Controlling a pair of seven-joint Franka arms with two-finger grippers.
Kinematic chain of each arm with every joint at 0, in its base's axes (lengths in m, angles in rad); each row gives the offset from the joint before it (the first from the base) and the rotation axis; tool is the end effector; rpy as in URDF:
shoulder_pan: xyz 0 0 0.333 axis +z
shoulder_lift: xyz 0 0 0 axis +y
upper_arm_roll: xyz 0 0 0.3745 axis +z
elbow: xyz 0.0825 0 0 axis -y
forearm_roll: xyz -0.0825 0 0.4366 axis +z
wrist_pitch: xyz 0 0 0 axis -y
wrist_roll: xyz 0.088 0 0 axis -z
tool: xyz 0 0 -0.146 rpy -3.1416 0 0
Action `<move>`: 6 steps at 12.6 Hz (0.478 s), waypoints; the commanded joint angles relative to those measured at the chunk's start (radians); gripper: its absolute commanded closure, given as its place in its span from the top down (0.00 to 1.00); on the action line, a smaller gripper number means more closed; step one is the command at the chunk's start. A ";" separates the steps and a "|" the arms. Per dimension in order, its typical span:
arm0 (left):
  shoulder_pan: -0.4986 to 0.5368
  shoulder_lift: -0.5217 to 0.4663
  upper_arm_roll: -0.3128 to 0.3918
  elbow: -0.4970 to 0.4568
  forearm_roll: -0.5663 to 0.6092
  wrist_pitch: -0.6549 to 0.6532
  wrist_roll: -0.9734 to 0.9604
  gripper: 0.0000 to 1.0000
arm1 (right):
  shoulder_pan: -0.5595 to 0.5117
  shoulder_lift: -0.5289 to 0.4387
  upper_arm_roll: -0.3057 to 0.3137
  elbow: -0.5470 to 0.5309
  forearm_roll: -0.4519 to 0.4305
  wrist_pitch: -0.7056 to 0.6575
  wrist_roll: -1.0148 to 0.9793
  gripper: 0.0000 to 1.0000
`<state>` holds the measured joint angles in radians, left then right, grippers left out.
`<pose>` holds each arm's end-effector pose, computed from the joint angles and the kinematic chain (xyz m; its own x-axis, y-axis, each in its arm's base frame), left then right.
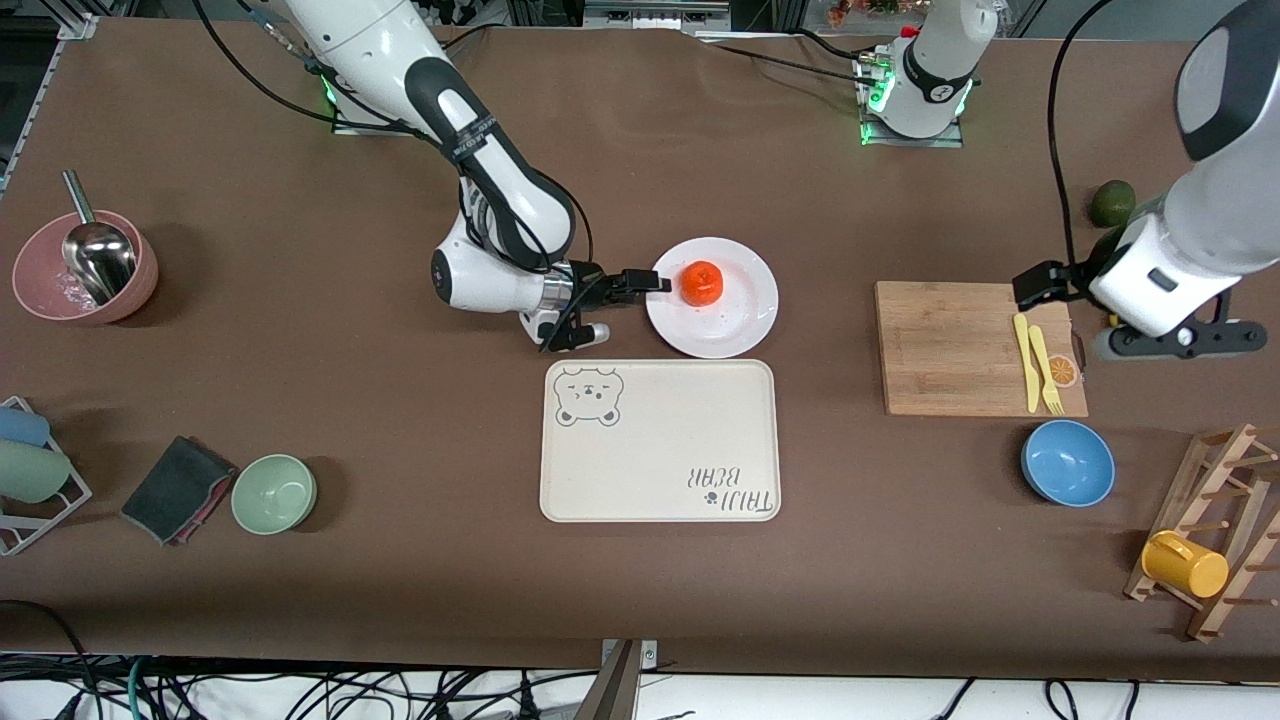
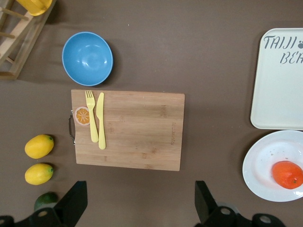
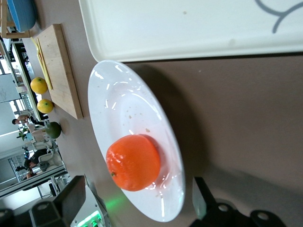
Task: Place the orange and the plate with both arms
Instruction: 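Withdraw the left gripper while the right gripper reaches the plate rim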
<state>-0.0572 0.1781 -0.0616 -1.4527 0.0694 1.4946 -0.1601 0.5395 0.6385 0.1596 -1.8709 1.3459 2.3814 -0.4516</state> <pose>0.6526 -0.0638 0.5870 0.9911 0.0467 -0.1243 0.0370 -0.9962 -0.0792 0.5218 0.4798 0.1505 0.9726 0.1038 -0.2081 -0.0964 -0.6343 -0.7670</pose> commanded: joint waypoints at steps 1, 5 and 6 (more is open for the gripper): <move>-0.041 -0.089 0.049 -0.078 -0.017 -0.002 0.030 1.00 | -0.006 0.003 0.011 -0.007 0.036 0.021 -0.039 1.00; -0.036 -0.089 0.089 -0.078 -0.071 0.009 0.039 1.00 | 0.016 0.047 0.011 0.012 0.061 0.061 -0.042 0.98; -0.038 -0.089 0.091 -0.078 -0.071 0.007 0.044 1.00 | 0.014 0.067 0.011 0.025 0.064 0.062 -0.053 0.90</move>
<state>-0.0855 0.1128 0.0085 -1.5009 0.0231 1.4889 -0.1460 0.5534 0.6663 0.1639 -1.8704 1.3814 2.4254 -0.4688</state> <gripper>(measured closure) 0.000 0.013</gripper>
